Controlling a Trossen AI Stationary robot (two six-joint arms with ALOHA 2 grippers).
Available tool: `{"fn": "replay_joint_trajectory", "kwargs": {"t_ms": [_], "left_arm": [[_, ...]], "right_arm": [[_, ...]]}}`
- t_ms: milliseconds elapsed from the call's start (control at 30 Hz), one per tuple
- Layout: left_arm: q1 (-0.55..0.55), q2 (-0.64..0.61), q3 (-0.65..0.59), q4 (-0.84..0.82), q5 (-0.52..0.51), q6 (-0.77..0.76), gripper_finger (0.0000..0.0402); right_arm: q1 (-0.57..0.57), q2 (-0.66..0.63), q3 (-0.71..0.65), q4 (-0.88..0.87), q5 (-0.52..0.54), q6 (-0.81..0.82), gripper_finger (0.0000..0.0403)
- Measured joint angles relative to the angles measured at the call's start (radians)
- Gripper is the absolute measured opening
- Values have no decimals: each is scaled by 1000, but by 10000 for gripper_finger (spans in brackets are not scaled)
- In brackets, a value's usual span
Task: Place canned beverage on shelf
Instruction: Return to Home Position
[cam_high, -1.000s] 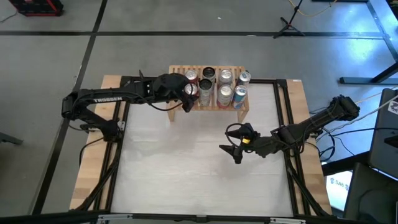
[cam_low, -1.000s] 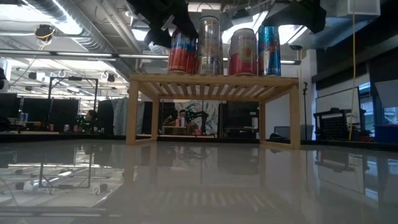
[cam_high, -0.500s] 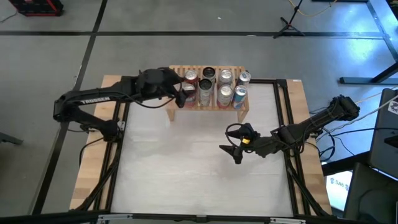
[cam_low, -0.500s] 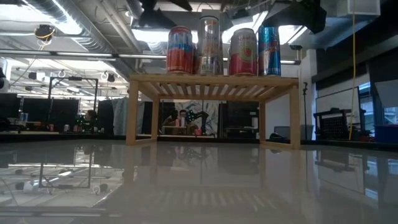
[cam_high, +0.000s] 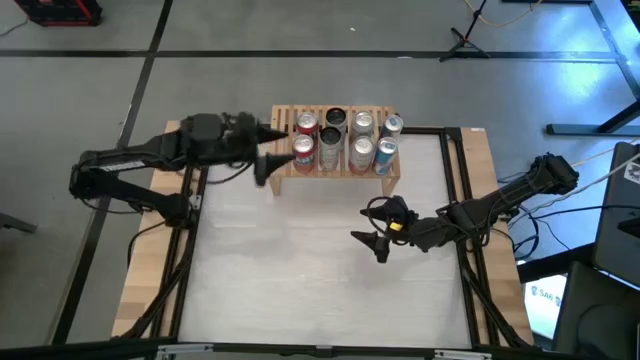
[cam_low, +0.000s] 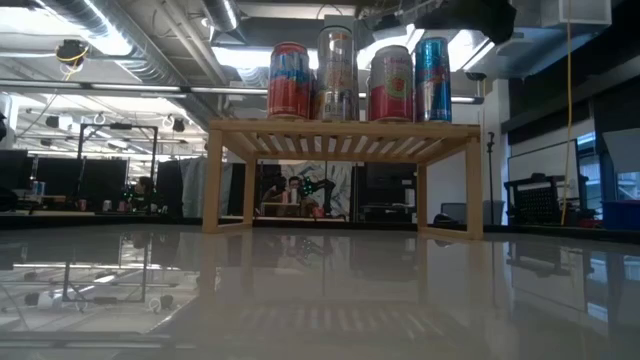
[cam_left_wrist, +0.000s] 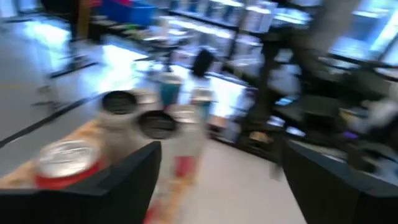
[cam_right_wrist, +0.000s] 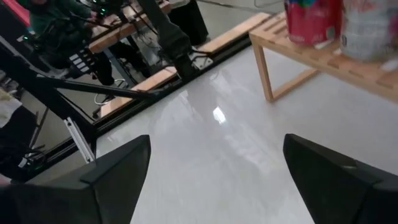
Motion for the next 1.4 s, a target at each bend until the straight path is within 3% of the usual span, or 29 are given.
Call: {"fn": "replay_joint_trajectory", "kwargs": {"t_ms": [100, 200, 300, 467, 567, 733, 833, 967, 1133, 1233, 1400], "left_arm": [[-82, -23, 2, -26, 16, 37, 289], [-177, -41, -28, -39, 18, 70, 246], [-258, -69, -92, -18, 23, 61, 195], [-347, -181, -242, 27, -59, 13, 116], [-363, -272, -340, 53, -100, -24, 85], [-365, -384, -463, 39, -216, -152, 73], [-364, -418, -507, 47, -233, -164, 75], [-364, -416, -526, 62, -239, -171, 76], [-367, -436, -654, 212, -88, 1, 76], [-361, -487, -745, 372, -59, 61, 76], [-362, -570, -865, 471, 2, 140, 76]], "right_arm": [[-20, -12, 0, 23, -23, -29, 340], [-49, -42, 0, 28, -77, -53, 290], [-57, -89, 0, 23, -128, -122, 214], [-56, -200, -18, -4, -206, -250, 72], [-56, -280, -61, -3, -226, -283, 13], [-56, -401, -120, -15, -225, -292, 40], [-56, -446, -126, -72, -228, -292, 61], [-56, -453, -126, -8, -189, -266, 71], [-56, -453, -127, -38, -244, -366, 71], [-56, -463, -143, -23, -284, -448, 71], [-56, -521, -181, -17, -417, -567, 72]]}}
